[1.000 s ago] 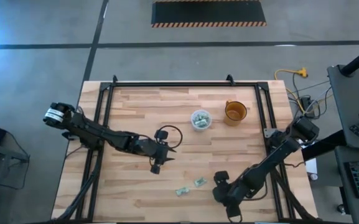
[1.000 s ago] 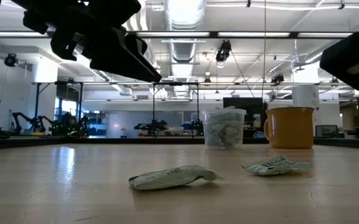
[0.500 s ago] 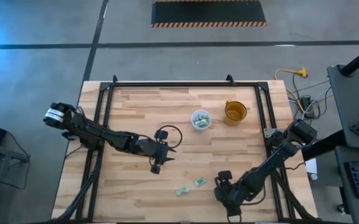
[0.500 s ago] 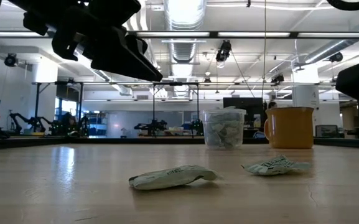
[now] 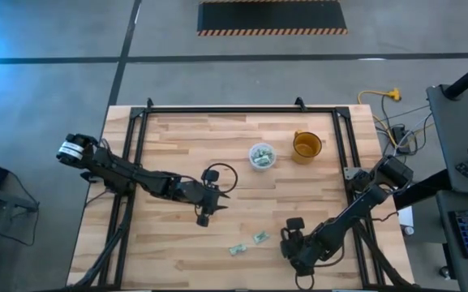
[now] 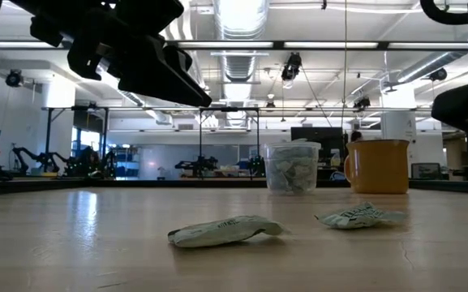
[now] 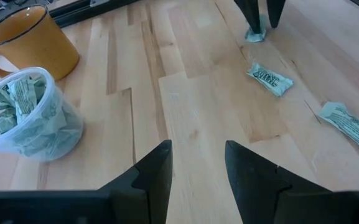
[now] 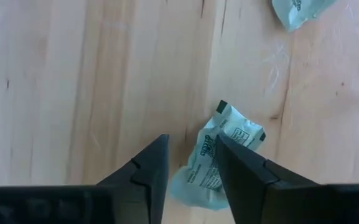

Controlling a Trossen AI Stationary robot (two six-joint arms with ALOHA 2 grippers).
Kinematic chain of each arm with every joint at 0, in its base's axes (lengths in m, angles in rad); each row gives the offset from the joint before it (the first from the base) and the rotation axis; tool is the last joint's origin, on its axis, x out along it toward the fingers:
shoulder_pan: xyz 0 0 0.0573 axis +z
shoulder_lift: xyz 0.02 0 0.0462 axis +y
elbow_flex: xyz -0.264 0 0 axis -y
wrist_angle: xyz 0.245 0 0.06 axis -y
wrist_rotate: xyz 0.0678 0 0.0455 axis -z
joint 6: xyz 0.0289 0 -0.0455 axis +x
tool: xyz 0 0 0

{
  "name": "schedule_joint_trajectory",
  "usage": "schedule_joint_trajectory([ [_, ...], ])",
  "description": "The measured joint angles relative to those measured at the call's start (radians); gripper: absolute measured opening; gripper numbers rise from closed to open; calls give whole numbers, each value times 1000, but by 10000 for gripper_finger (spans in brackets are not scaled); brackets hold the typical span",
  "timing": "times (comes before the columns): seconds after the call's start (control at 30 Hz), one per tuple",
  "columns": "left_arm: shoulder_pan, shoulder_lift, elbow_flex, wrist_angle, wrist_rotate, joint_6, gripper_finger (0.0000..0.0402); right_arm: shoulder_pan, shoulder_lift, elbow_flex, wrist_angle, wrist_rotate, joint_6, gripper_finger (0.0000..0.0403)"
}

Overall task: Pick and place Stevia / Truvia into bins
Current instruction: Put the bottom right green stevia packet into the transparent bin

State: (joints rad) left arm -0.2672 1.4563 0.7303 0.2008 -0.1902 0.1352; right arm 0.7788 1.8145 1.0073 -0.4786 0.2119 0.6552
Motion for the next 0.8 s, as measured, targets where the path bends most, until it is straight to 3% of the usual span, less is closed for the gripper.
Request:
schedule_joint_trajectory([
  [0.17,0,0,-1,0,0,-1,132,0,0,-1,-17,1,-1,98],
  [0.43,0,0,-1,0,0,-1,132,0,0,-1,-28,-3,-39,15],
  [0.6,0,0,-1,0,0,-1,132,0,2,12,-36,2,-87,9],
  [0.8,0,0,-4,0,0,-1,132,15,4,72,-65,109,-173,8],
])
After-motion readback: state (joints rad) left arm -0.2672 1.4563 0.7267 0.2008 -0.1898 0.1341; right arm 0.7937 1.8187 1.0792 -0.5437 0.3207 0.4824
